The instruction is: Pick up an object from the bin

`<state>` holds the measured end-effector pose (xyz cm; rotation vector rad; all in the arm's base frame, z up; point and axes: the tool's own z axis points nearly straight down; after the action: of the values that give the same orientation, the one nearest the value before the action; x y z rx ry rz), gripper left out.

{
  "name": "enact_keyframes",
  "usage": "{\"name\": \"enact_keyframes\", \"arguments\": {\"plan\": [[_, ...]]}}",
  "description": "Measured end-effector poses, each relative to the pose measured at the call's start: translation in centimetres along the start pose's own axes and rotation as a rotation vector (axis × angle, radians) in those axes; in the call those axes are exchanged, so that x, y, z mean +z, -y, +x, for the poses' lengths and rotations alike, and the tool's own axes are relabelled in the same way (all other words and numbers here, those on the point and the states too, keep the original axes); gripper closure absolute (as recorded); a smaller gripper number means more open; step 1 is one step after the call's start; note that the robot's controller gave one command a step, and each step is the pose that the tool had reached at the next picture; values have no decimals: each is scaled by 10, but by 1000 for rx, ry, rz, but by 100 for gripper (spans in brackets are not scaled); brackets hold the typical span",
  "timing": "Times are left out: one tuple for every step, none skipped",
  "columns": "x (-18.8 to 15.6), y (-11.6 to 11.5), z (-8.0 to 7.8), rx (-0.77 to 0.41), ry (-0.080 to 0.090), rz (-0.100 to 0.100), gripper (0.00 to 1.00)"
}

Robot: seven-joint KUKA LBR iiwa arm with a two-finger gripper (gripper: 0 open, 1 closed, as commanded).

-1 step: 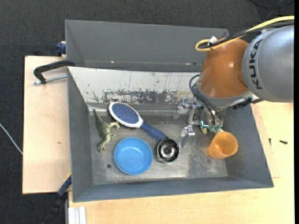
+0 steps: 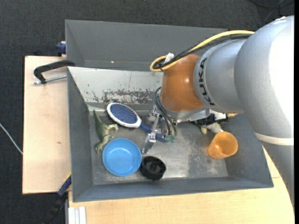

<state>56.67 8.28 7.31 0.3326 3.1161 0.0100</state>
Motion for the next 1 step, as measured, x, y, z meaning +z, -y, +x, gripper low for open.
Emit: {"name": "enact_keyframes", "arguments": {"plan": [[-29, 19, -22, 134, 1, 4, 0]]}}
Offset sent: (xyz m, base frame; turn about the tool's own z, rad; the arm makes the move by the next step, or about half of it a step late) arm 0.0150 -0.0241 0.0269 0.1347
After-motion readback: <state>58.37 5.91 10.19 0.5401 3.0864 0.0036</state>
